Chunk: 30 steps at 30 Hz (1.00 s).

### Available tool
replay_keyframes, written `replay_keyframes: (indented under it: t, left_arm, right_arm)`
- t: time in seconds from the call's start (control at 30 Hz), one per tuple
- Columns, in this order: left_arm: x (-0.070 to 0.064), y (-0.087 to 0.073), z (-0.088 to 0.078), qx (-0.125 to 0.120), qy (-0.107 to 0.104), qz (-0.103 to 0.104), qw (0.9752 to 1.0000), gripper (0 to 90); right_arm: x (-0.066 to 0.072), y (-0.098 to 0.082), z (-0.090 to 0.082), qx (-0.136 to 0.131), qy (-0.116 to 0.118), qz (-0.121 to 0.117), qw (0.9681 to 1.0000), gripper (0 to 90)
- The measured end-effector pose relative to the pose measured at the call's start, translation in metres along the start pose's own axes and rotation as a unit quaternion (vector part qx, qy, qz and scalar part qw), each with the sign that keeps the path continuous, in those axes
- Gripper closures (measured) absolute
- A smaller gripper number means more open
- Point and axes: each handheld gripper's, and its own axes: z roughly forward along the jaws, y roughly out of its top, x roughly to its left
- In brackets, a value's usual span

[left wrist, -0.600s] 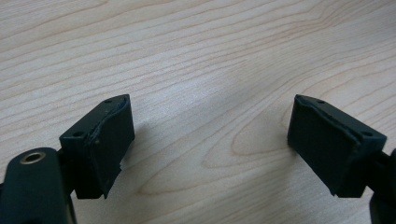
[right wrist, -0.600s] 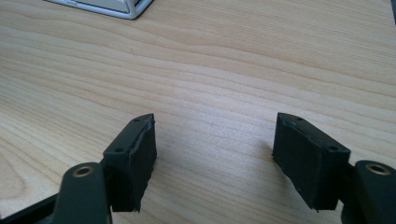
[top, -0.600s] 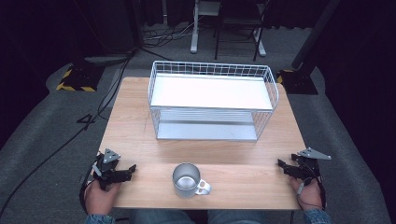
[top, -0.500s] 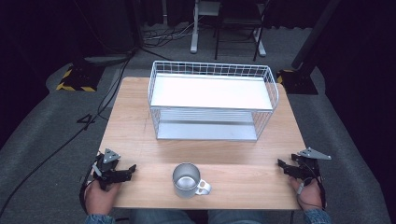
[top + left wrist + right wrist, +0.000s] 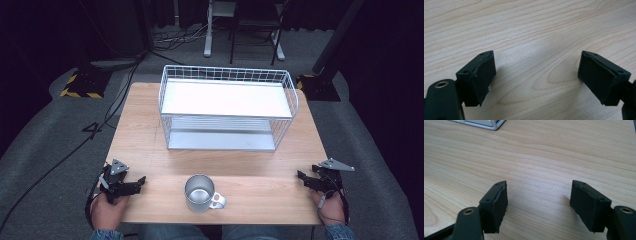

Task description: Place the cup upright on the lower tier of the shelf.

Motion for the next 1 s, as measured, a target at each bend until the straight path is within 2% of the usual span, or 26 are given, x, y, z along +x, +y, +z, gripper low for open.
replay_keyframes:
  t: [0.5,0.6,0.67,0.83,1.0]
  left_arm:
    - [0.0,0.0,0.0,-0.001,0.002,0.0,1.0,15.1]
    - [0.0,0.0,0.001,-0.001,0.002,-0.001,1.0,15.1]
    - [0.0,0.0,0.001,-0.002,0.002,-0.002,1.0,15.1]
    - [0.0,0.0,0.001,-0.002,0.003,-0.002,1.0,15.1]
    - [0.0,0.0,0.001,-0.002,0.003,-0.002,1.0,15.1]
  right_arm:
    - [0.001,0.0,0.0,0.001,-0.002,0.004,1.0,30.2]
    - [0.003,0.001,0.0,-0.002,0.005,0.006,1.0,30.2]
    - [0.006,0.001,-0.002,-0.016,0.015,0.015,0.9996,31.2]
    - [0.012,0.005,-0.007,-0.025,0.024,0.02,0.9992,31.8]
    - [0.03,0.019,-0.02,-0.045,0.048,0.014,0.9978,33.7]
